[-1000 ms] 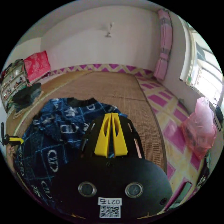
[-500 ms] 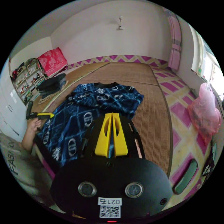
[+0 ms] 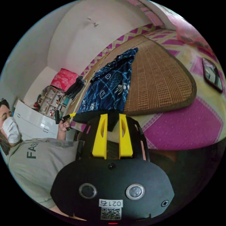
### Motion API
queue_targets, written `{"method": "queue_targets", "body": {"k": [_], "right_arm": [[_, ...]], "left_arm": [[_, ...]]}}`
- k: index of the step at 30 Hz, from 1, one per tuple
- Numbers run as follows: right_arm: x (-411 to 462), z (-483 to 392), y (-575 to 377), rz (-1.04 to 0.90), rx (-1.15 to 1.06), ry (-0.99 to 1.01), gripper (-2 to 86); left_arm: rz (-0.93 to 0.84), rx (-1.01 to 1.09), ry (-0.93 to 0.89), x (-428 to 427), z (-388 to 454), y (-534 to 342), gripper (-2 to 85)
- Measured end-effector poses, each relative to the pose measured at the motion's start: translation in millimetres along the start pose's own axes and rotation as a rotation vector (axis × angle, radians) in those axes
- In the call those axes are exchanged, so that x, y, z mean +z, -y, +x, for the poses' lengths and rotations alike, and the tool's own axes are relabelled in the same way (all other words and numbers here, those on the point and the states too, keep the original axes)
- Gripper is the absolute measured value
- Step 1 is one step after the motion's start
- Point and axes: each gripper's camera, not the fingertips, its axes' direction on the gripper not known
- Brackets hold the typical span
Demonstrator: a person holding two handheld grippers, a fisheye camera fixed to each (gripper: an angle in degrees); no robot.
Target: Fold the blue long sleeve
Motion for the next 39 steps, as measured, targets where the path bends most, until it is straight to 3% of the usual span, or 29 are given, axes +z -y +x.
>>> {"method": "queue_targets", "body": {"k": [8,12,20,25,30,34,39], "right_arm": [[-2,32,1,-0.047,0.104,0.139,10.2],[-13,52,5,-0.023,0.162,0.212,10.3],[-25,59,12,-0.020,0.141,0.206,7.7],[-36,68,8,0.018,0.177,0.229,2.0],[-61,76,14,0.069,0.180,0.340,0.8],[-75,73,36,0.071,0.155,0.442,0.5],[-102,54,129,0.100,0.034,0.511,0.4]], "left_arm": [[-0.002,-0.114,0.033,-12,-13,3,15.0],[-0.056,-0.213,0.029,-13,-26,15,8.6],[-0.075,-0.321,-0.037,-7,-67,35,4.2],[-0.054,-0.352,-0.177,-3,-91,40,-0.5],[0.008,-0.416,-0.488,-2,-124,49,-0.9],[0.022,-0.388,-0.522,-11,-126,74,-0.9],[0.031,-0.186,-0.406,-48,-103,170,-1.0]]}}
